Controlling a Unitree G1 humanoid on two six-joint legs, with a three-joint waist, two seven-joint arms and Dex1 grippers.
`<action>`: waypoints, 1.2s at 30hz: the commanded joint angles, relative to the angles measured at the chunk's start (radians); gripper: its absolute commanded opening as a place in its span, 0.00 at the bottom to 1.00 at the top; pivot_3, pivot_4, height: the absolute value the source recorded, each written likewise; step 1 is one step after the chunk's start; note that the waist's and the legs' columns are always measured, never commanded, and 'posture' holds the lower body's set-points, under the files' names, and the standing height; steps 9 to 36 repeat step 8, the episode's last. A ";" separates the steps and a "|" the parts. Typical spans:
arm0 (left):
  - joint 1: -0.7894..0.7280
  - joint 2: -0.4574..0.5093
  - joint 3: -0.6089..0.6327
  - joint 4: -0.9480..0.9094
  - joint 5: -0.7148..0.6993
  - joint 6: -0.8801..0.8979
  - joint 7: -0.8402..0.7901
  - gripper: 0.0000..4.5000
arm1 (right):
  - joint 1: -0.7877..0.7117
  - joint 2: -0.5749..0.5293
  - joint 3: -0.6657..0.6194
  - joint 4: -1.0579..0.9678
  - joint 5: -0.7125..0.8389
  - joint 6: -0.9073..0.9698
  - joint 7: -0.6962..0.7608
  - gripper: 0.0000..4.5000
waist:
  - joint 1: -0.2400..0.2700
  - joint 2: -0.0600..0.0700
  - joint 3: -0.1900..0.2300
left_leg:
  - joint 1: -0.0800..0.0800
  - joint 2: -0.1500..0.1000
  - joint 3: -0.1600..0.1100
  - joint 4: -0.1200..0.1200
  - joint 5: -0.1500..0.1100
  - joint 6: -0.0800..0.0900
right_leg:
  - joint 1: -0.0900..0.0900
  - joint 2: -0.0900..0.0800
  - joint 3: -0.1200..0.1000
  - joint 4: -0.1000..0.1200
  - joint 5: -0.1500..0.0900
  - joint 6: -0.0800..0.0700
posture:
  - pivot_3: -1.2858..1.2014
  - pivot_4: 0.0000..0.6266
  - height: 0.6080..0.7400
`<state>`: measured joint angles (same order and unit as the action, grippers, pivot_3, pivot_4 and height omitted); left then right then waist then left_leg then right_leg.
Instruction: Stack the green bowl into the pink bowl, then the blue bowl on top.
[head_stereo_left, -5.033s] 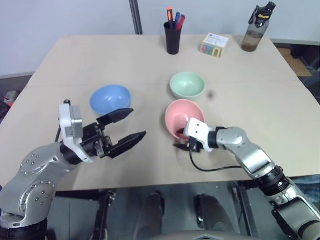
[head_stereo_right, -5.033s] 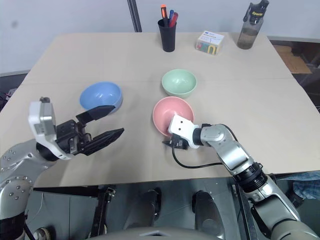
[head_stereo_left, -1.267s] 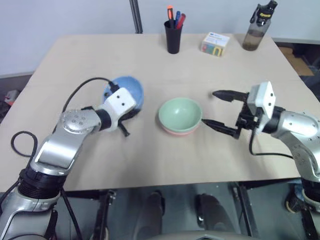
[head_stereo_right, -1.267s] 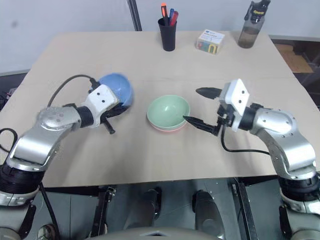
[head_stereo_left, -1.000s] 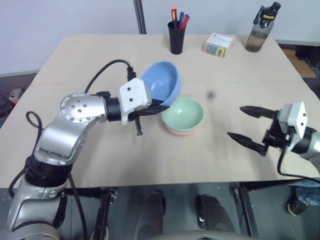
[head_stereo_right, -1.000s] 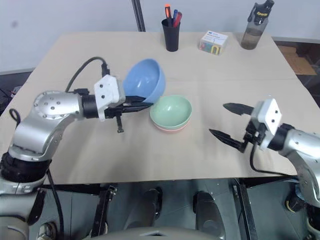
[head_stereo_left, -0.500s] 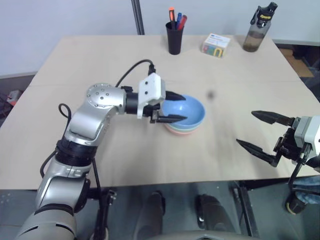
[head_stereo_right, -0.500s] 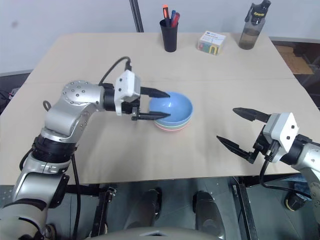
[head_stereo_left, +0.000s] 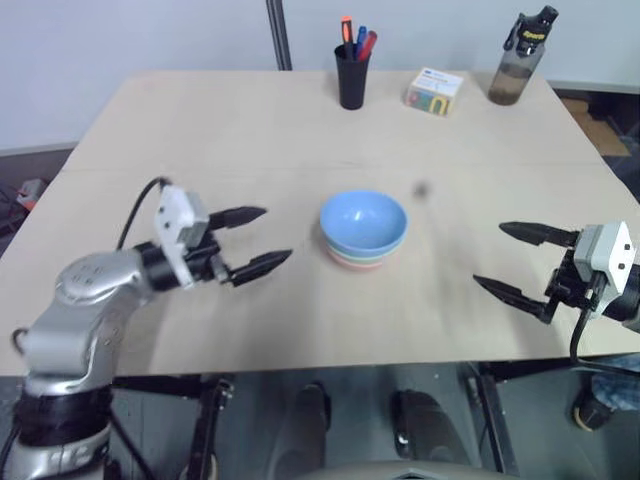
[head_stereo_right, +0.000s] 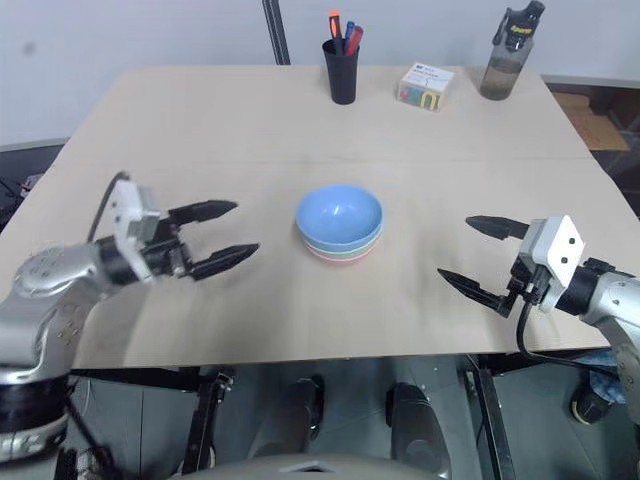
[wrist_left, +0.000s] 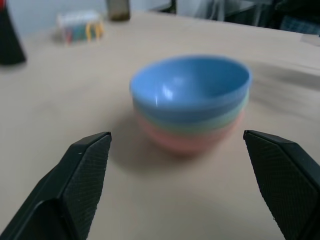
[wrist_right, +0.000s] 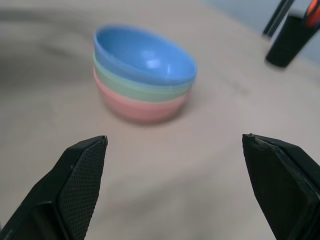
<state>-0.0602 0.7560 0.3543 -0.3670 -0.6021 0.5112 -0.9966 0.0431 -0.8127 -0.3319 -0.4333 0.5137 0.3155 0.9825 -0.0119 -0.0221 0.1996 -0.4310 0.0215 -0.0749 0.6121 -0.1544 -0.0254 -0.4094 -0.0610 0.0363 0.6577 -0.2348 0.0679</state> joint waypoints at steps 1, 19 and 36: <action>0.087 0.003 0.062 -0.084 0.022 -0.036 0.046 0.97 | -0.003 -0.032 -0.020 0.023 0.002 -0.013 0.032 1.00 | 0.000 0.000 0.000 | 0.000 0.000 0.000 0.000 0.000 0.000 | 0.000 0.000 0.000 0.000 0.000 0.000 | 0.52 0.24 1.00; 0.195 -0.015 0.087 -0.144 0.010 -0.082 0.064 0.97 | -0.013 -0.054 -0.011 0.066 -0.005 -0.027 0.065 1.00 | 0.000 0.000 0.000 | 0.000 0.000 0.001 0.000 0.000 0.000 | 0.000 -0.001 0.001 -0.001 0.000 0.000 | 0.52 0.24 1.00; 0.195 -0.015 0.087 -0.144 0.010 -0.082 0.064 0.97 | -0.013 -0.054 -0.011 0.066 -0.005 -0.027 0.065 1.00 | 0.000 0.000 0.000 | 0.000 0.000 0.001 0.000 0.000 0.000 | 0.000 -0.001 0.001 -0.001 0.000 0.000 | 0.52 0.24 1.00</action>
